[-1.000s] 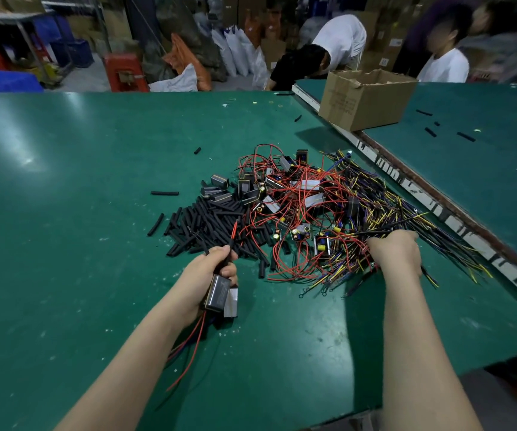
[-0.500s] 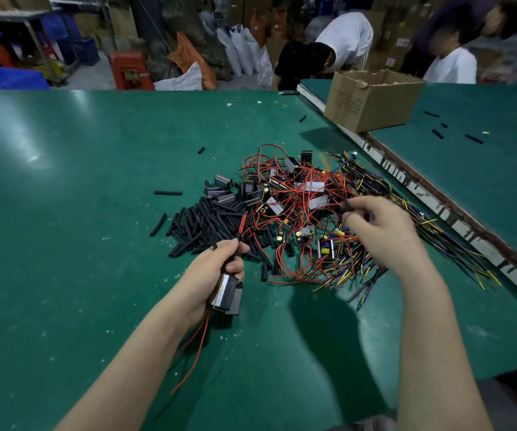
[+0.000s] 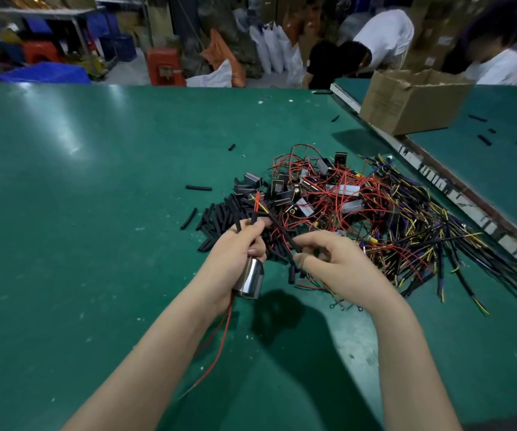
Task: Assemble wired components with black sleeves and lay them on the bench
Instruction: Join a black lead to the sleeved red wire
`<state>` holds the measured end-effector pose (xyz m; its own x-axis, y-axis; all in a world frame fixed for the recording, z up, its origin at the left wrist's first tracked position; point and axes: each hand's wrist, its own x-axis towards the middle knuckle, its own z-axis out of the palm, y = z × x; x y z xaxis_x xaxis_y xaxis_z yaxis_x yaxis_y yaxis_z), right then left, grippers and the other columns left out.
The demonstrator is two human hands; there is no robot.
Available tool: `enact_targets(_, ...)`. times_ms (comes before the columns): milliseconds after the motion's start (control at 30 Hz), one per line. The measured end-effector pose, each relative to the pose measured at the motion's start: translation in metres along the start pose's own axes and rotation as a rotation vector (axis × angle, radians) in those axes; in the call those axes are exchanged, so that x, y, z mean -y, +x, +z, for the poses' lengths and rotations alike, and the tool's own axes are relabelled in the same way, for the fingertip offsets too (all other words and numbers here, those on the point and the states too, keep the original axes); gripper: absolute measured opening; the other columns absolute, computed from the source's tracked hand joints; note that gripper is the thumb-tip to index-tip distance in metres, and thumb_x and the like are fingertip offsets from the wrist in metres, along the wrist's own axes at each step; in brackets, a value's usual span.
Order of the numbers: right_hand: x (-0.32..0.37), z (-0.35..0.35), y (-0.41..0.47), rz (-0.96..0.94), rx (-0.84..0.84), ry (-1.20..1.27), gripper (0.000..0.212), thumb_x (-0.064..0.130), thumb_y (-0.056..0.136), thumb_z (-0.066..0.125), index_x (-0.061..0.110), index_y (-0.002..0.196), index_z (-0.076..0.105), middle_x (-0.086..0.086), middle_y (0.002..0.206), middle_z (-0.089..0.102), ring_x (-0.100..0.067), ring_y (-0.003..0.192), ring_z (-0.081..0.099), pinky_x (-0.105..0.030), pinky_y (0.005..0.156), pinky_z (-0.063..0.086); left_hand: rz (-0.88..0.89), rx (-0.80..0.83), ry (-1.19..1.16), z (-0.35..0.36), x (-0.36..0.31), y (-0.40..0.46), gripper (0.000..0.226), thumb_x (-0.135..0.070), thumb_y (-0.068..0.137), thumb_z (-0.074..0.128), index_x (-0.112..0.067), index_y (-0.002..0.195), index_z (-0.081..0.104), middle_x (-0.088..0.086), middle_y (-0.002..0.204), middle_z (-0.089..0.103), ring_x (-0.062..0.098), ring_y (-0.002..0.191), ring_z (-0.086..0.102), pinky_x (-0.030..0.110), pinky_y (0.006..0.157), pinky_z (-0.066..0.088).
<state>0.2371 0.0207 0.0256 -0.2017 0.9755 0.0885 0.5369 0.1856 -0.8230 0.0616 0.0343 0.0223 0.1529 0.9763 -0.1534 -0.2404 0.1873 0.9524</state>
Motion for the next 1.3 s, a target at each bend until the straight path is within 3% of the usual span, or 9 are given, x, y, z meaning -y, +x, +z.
enact_targets(100,-0.002,0.005,0.001,0.011,0.027,0.017,0.025,0.022,0.088,0.066,0.045,0.090,0.057,0.018,0.075,0.054,-0.006,0.053,0.039,-0.015,0.052,0.036,0.019,0.002,0.039,-0.002,-0.001,-0.001,0.012,-0.022,0.100,0.045,-0.013,0.094,0.048,-0.009,0.050,0.028,0.012,0.052,0.026,0.021,0.053,0.027)
enact_targets(200,-0.003,0.011,0.001,0.019,-0.001,0.052,0.026,0.019,0.086,0.067,0.043,0.090,0.058,0.016,0.074,0.053,-0.006,0.052,0.038,-0.014,0.052,0.036,0.030,0.003,0.067,-0.004,0.000,-0.002,0.019,-0.021,0.099,0.046,-0.019,0.080,0.045,-0.009,0.051,0.029,0.012,0.053,0.028,0.021,0.053,0.028)
enact_targets(333,-0.003,0.018,-0.002,0.051,0.031,0.090,0.020,0.017,0.085,0.068,0.032,0.097,0.063,0.012,0.077,0.055,-0.007,0.056,0.041,-0.023,0.061,0.041,0.021,-0.025,0.036,-0.007,0.004,-0.002,0.016,-0.020,0.100,0.046,-0.019,0.085,0.050,-0.009,0.051,0.029,0.012,0.054,0.027,0.024,0.057,0.027)
enact_targets(467,-0.001,0.019,-0.005,0.041,0.059,0.042,0.020,0.017,0.084,0.069,0.033,0.095,0.061,0.011,0.077,0.053,0.001,0.052,0.041,-0.010,0.055,0.034,0.048,-0.126,0.008,-0.013,0.005,-0.002,0.014,-0.027,0.099,0.047,-0.018,0.096,0.057,-0.011,0.051,0.030,0.010,0.052,0.028,0.021,0.055,0.031)
enact_targets(633,-0.002,0.025,-0.004,0.041,0.093,-0.009,0.015,0.021,0.084,0.068,0.034,0.083,0.059,0.013,0.075,0.054,0.000,0.055,0.042,-0.013,0.054,0.036,0.063,-0.242,0.031,-0.023,0.006,-0.001,0.008,-0.023,0.095,0.054,-0.021,0.089,0.060,-0.014,0.047,0.037,0.005,0.051,0.036,0.023,0.063,0.035)
enact_targets(767,0.002,0.047,0.003,0.029,0.015,0.113,0.016,0.035,0.088,0.065,0.024,0.078,0.058,0.012,0.065,0.055,-0.004,0.056,0.046,-0.021,0.056,0.039,0.072,-0.221,0.066,-0.027,0.011,-0.004,0.010,-0.020,0.096,0.053,-0.018,0.088,0.060,-0.014,0.046,0.038,0.003,0.049,0.036,0.024,0.062,0.034)
enact_targets(933,0.012,0.081,0.009,-0.032,-0.133,0.313,0.012,0.024,0.092,0.063,0.035,0.088,0.057,0.013,0.075,0.064,-0.007,0.066,0.060,-0.033,0.067,0.054,0.062,-0.197,0.104,-0.029,0.016,-0.009,0.009,-0.019,0.094,0.056,-0.018,0.089,0.064,-0.016,0.054,0.049,-0.001,0.051,0.044,0.011,0.053,0.040)
enact_targets(1100,0.011,0.096,0.007,-0.063,-0.359,0.364,0.015,0.020,0.091,0.064,0.033,0.086,0.065,0.013,0.078,0.067,-0.015,0.072,0.064,-0.029,0.066,0.051,0.087,-0.190,0.166,-0.033,0.016,-0.012,0.009,-0.018,0.094,0.056,-0.017,0.090,0.064,-0.021,0.050,0.052,-0.005,0.049,0.045,0.008,0.053,0.039)
enact_targets(1300,0.014,0.108,0.004,0.070,-0.441,0.651,0.017,0.013,0.089,0.067,0.029,0.082,0.069,0.007,0.071,0.064,-0.008,0.053,0.052,-0.017,0.047,0.043,0.051,-0.197,0.162,-0.033,0.021,-0.013,0.016,-0.016,0.093,0.055,-0.017,0.079,0.061,-0.016,0.046,0.037,0.002,0.046,0.035,0.015,0.049,0.033)
